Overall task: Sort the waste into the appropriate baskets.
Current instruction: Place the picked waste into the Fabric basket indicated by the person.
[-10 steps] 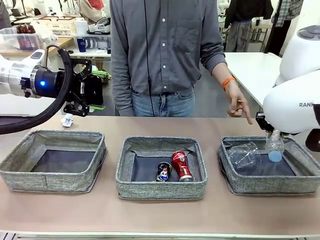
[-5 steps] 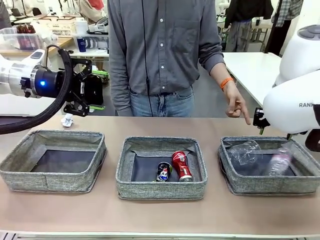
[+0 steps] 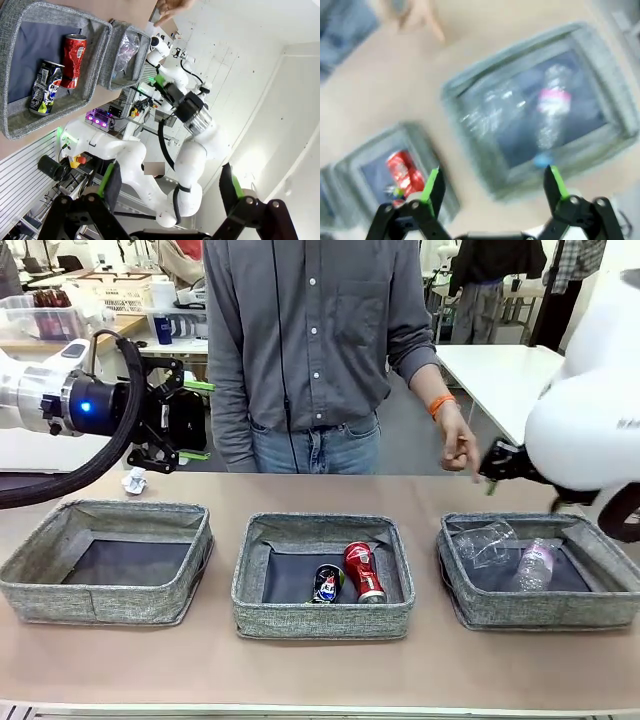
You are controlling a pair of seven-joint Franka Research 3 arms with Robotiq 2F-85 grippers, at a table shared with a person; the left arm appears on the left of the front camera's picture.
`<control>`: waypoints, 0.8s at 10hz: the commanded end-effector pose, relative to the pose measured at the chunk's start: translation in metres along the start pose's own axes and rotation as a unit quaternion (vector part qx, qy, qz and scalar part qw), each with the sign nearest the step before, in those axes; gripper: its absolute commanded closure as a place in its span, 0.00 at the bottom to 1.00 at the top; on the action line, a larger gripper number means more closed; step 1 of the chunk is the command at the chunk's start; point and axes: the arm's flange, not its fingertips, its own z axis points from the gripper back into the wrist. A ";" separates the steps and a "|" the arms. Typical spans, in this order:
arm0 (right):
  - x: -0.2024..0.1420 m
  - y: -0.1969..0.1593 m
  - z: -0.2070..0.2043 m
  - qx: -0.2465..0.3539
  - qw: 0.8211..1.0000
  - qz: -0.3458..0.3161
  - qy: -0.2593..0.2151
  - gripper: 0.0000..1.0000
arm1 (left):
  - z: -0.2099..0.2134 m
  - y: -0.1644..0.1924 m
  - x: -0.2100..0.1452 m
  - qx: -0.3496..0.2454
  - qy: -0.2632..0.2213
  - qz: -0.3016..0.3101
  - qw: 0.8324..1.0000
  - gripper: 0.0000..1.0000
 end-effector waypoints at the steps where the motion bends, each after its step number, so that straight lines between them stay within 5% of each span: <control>1: -0.010 0.003 0.039 0.135 0.977 0.008 0.165 0.00 | 0.002 -0.002 -0.003 0.004 0.006 0.005 1.000 0.00; 3: -0.016 0.023 0.065 0.237 0.936 -0.005 0.259 0.00 | 0.002 -0.002 -0.003 0.004 0.006 0.005 1.000 0.00; 5: -0.024 0.047 0.077 0.295 0.910 -0.027 0.291 0.00 | 0.002 -0.002 -0.003 0.004 0.006 0.005 1.000 0.00; 7: -0.028 0.071 0.077 0.361 0.874 -0.131 0.298 0.00 | 0.002 -0.002 -0.003 0.004 0.006 0.005 1.000 0.00; 8: -0.032 0.083 0.072 0.351 0.873 -0.168 0.293 0.00 | 0.002 -0.002 -0.003 0.004 0.006 0.005 1.000 0.00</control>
